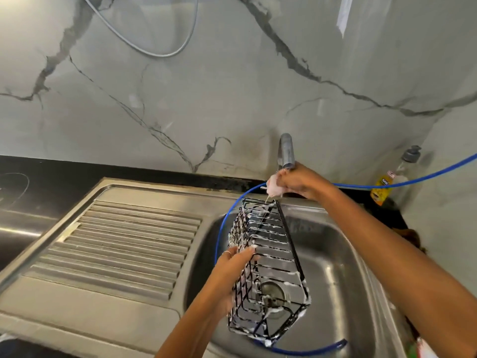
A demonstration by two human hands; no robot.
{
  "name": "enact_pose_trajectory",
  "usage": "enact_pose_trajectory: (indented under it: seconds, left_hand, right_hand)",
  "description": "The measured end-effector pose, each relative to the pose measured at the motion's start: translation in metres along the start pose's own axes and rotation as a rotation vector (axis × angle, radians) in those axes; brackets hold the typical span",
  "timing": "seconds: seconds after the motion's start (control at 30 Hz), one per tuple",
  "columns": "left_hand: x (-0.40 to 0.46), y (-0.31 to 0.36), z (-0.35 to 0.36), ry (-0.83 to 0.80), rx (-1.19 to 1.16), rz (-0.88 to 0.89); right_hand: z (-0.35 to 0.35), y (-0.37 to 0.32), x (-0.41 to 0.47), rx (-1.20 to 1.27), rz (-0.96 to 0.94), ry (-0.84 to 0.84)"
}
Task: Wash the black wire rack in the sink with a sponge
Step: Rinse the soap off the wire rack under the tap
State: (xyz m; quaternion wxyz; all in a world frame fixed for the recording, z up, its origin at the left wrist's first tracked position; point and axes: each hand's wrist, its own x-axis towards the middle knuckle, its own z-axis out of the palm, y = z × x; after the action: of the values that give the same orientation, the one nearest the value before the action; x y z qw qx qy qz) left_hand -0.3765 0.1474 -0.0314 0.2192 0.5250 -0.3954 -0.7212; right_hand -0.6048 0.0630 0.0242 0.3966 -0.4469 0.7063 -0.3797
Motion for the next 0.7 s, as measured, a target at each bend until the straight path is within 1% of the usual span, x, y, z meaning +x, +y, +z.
enact_pose_trajectory:
  seconds: [0.07,0.13,0.2,0.27,0.3,0.4,0.47,0.53,0.6,0.7]
  left_hand:
    - [0.004,0.003,0.008,-0.001,0.010,0.003]
    - [0.007,0.008,0.016,-0.012,0.015,0.015]
    - [0.010,0.011,0.024,-0.035,-0.001,0.016]
    - [0.007,0.017,0.030,-0.063,-0.011,0.026]
    - [0.007,0.018,0.031,-0.070,-0.019,0.026]
    - [0.011,0.021,0.034,-0.071,-0.049,0.028]
    - [0.014,0.022,0.034,-0.076,-0.050,0.042]
    - [0.011,0.024,0.036,-0.098,-0.020,0.057]
    - [0.008,0.023,0.037,-0.115,0.023,0.065]
    - [0.006,0.019,0.035,-0.132,0.049,0.070]
  right_hand:
    - [-0.004,0.001,-0.007,0.012,0.012,0.012]
    - [-0.005,0.001,-0.016,0.001,0.017,-0.013]
    - [-0.005,0.000,-0.028,-0.173,-0.020,0.010]
    - [0.002,0.003,-0.048,-0.410,-0.101,0.033]
    - [0.010,0.007,-0.063,-0.481,-0.152,0.029]
    - [0.030,0.025,-0.108,-0.623,-0.306,-0.028]
    - [0.037,0.038,-0.121,-0.654,-0.347,-0.077]
    - [0.039,0.045,-0.118,-0.704,-0.308,-0.072]
    - [0.039,0.045,-0.100,-0.753,-0.229,-0.035]
    - [0.033,0.042,-0.048,-0.748,-0.113,0.028]
